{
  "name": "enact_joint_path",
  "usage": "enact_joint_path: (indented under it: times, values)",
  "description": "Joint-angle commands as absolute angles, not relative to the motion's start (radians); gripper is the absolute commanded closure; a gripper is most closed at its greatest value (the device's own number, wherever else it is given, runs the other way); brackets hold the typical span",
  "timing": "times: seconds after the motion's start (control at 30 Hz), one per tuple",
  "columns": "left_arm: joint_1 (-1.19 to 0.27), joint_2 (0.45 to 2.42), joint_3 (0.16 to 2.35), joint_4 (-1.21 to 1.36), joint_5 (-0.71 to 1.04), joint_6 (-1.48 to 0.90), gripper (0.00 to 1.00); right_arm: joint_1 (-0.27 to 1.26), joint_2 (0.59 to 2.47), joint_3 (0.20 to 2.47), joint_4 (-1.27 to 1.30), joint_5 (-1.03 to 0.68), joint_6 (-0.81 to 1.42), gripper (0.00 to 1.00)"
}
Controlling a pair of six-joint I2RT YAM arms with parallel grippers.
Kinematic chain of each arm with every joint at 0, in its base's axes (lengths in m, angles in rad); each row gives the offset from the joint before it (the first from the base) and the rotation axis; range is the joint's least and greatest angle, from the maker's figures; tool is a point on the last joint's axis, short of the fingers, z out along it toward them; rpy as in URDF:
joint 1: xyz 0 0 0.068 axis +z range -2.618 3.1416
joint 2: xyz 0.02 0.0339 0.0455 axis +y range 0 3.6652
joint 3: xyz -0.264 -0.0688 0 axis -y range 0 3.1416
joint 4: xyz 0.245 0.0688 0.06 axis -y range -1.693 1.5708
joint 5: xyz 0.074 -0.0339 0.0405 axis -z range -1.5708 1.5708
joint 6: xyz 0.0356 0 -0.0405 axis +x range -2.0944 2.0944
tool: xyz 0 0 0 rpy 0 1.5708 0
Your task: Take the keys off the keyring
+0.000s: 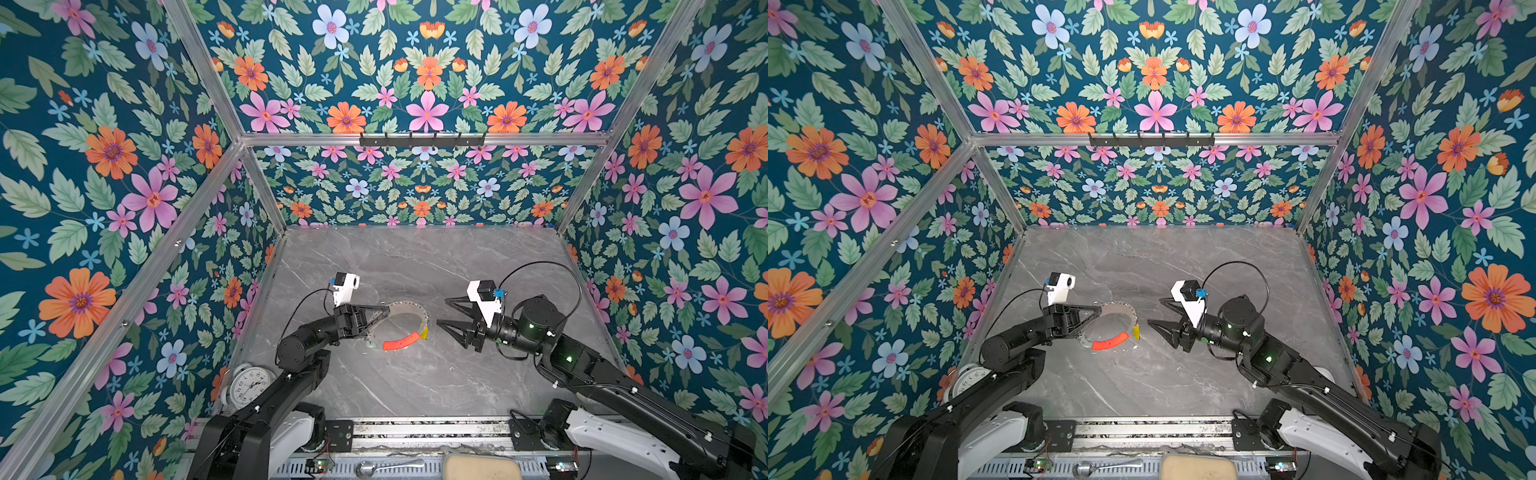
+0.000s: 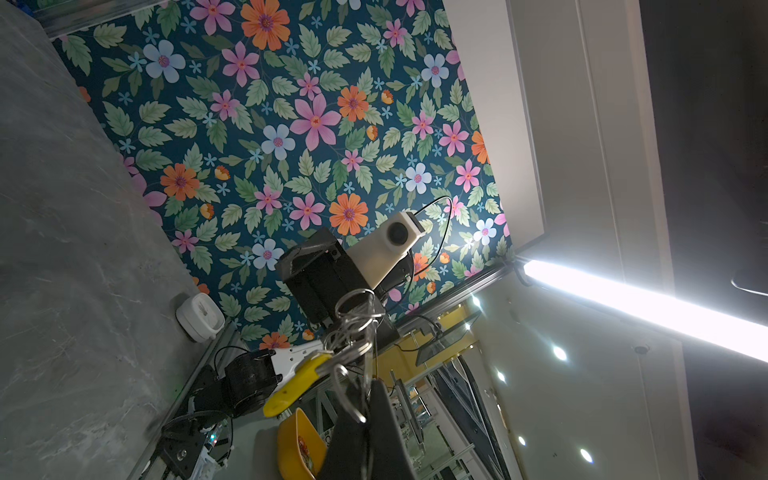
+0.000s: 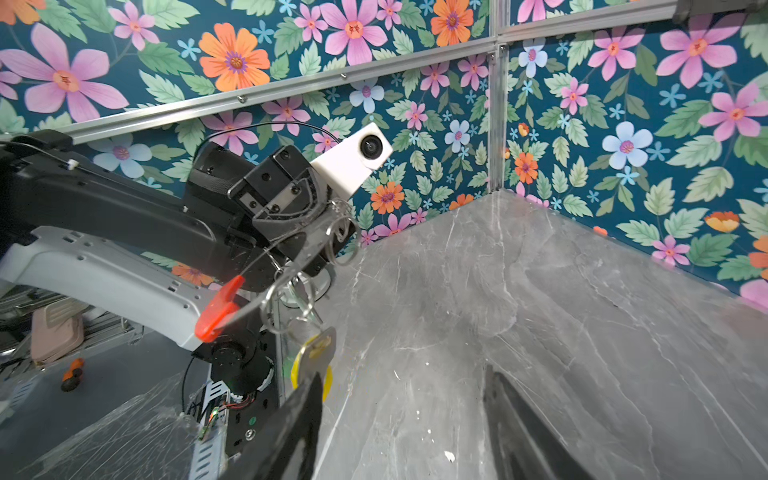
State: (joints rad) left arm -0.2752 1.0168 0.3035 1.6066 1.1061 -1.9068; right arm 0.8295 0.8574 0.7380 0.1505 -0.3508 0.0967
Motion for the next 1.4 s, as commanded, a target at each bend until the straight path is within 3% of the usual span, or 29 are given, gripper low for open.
enact_joint_path:
  times: [0.0,0.2,0.67,1.0,1.2,1.37]
  values:
    - [-0.276,1.017,0.307,1.669,1.1,-1.902,1.0,0.845,0.862,0.739,0.272,-0.42,0.064,0.37]
    - [-0.275,1.014,0.31,1.669,1.096,-1.904,1.0,0.866,0.876,0.742,0.294,-0.461,0.037,0.37]
    - [-0.275,1.01,0.308,1.669,1.099,-1.915,1.0,0.945,0.953,0.809,0.218,-0.289,-0.113,0.43]
    - [-0.275,1.007,0.306,1.669,1.101,-1.923,1.0,0.944,0.976,0.847,0.16,-0.301,-0.156,0.66]
    - [-0.275,1.008,0.308,1.669,1.093,-1.922,1.0,0.945,0.92,0.827,0.117,-0.302,-0.156,0.53]
    - [-0.276,1.012,0.315,1.669,1.1,-1.918,1.0,0.944,0.844,0.789,0.097,-0.271,-0.137,0.5]
